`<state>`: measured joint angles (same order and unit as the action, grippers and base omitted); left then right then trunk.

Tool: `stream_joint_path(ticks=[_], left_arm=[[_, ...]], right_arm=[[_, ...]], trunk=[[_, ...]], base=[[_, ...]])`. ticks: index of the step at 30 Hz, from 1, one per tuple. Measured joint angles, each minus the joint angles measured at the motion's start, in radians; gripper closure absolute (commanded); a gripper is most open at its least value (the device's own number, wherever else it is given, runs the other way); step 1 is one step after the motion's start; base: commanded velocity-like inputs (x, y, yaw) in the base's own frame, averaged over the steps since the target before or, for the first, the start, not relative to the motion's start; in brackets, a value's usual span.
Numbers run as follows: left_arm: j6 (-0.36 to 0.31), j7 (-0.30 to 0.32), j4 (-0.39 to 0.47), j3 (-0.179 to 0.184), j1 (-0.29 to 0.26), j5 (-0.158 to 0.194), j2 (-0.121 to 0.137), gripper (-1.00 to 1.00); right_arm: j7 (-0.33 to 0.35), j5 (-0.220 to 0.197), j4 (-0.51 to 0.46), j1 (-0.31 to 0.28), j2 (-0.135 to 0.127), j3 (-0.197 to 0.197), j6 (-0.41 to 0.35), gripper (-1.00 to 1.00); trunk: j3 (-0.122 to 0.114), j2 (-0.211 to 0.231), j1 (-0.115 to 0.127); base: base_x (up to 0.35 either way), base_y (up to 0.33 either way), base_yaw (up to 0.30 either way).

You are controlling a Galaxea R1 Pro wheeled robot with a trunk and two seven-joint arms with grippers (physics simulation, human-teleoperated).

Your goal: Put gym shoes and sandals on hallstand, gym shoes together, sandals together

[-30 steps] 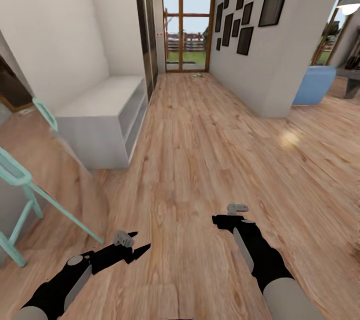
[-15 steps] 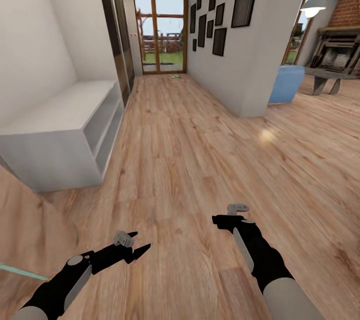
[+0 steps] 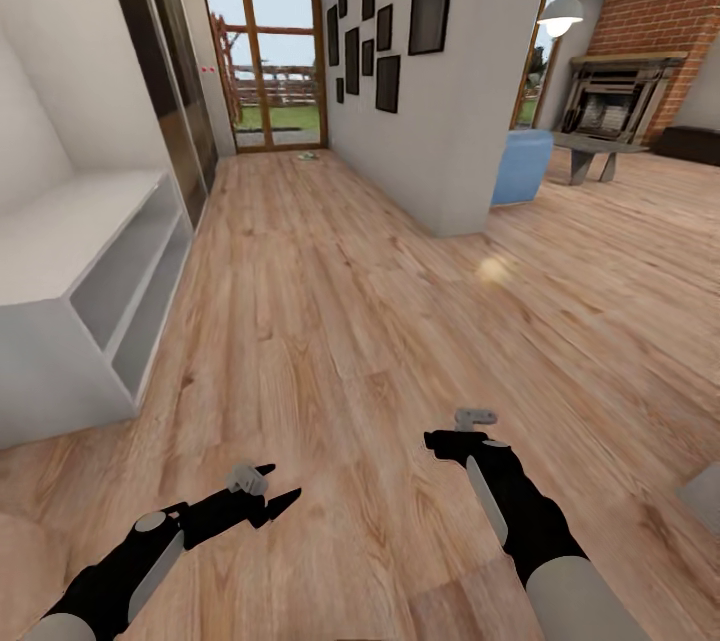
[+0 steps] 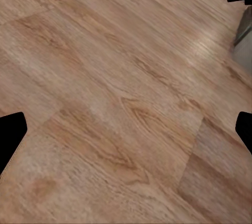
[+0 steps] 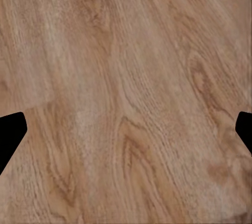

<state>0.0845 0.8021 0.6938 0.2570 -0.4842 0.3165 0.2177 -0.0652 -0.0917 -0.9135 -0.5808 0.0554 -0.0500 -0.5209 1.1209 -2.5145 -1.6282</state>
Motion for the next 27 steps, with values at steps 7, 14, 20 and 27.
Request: stream_joint_path(ticks=[7,14,20,27], left_arm=[[0.000,0.000,0.000,0.000,0.000,0.000,0.000,-1.00],[0.000,-0.010,0.000,0.000,0.000,0.001,0.000,-1.00],[0.001,-0.108,0.001,0.001,0.000,0.001,-0.005,-1.00],[0.003,-0.238,0.001,0.001,0.000,0.000,-0.033,-1.00]], right_arm=[[0.000,0.000,0.000,0.000,0.000,-0.001,0.000,-1.00],[0.000,0.002,0.000,0.000,0.000,-0.001,0.000,-1.00],[0.000,0.006,0.000,0.000,0.002,-0.003,0.000,-1.00],[0.000,0.008,-0.001,0.000,0.002,-0.003,0.001,-1.00]], trunk=[[0.000,0.000,0.000],[0.001,0.000,0.000],[0.007,0.000,0.000],[0.015,0.000,0.000]], base=[[0.347,-0.066,-0.063],[0.347,-0.069,0.025],[0.346,-0.070,0.150],[0.347,-0.060,0.176]])
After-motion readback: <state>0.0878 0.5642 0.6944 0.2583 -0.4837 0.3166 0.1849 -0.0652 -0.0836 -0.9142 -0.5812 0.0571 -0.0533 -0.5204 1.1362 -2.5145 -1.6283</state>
